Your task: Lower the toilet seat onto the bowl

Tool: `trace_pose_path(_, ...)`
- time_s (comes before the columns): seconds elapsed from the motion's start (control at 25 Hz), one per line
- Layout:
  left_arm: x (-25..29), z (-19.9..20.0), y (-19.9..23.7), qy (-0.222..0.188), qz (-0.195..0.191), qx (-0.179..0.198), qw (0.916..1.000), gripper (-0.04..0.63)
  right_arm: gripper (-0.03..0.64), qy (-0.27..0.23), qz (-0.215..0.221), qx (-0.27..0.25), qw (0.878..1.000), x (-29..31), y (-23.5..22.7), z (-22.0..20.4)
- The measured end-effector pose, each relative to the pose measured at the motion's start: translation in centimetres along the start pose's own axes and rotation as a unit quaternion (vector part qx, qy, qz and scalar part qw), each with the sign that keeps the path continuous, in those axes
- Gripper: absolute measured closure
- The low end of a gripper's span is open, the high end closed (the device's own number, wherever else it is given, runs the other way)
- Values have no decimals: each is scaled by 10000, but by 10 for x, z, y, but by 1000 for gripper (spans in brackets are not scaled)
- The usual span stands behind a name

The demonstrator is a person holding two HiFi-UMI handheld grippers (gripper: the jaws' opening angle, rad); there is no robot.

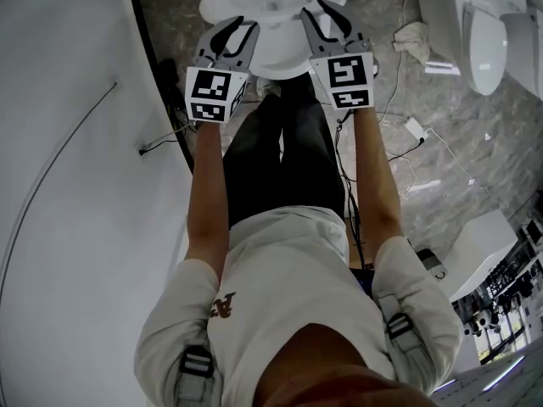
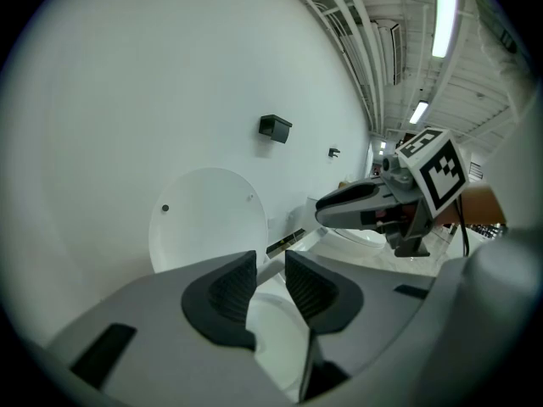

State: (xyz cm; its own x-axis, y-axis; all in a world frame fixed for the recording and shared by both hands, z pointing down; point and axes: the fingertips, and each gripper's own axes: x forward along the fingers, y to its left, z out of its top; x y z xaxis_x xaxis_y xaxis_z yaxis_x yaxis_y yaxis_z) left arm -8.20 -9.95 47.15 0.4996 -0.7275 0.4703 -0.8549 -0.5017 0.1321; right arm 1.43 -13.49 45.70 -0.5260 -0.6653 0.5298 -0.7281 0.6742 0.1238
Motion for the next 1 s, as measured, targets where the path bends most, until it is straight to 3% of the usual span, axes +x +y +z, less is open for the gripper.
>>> trace_pose_path(1.0,-10,-43,-21,69,-214,-273,9994,477,520,252,-25,279,9993,-12,34,-48)
